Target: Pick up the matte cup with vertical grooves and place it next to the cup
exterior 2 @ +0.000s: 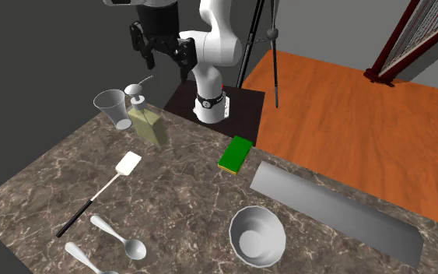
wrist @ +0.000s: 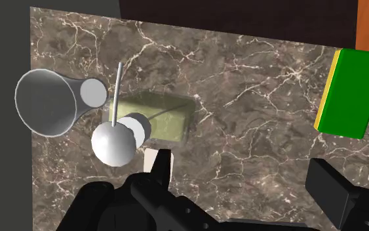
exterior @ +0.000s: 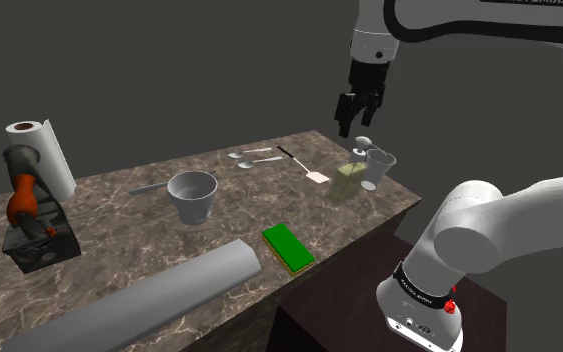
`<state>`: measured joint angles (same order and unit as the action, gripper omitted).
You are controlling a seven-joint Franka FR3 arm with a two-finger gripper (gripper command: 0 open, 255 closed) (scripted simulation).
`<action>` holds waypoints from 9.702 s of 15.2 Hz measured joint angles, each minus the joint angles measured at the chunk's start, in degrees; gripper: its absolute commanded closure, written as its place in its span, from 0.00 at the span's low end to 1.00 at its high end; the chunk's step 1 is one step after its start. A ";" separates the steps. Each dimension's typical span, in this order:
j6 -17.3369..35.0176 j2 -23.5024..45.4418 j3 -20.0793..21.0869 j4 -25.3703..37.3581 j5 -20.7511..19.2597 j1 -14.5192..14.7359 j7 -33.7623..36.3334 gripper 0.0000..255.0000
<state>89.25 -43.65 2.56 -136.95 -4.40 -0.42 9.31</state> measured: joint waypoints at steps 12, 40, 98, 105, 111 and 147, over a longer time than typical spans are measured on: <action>9.42 16.41 9.24 5.87 3.82 2.79 10.35 0.00; 12.65 73.67 20.04 53.25 -11.40 15.39 35.57 0.00; -9.90 73.69 20.48 76.38 -11.04 18.18 32.55 1.00; -9.72 67.99 20.36 70.98 -9.46 14.30 29.52 1.00; -3.53 56.14 18.67 54.49 -5.86 6.18 22.18 1.00; 9.60 40.03 -6.61 33.34 -6.07 -18.83 -26.20 1.00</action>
<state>98.84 -3.62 -4.05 -103.60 -10.47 -19.25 -16.89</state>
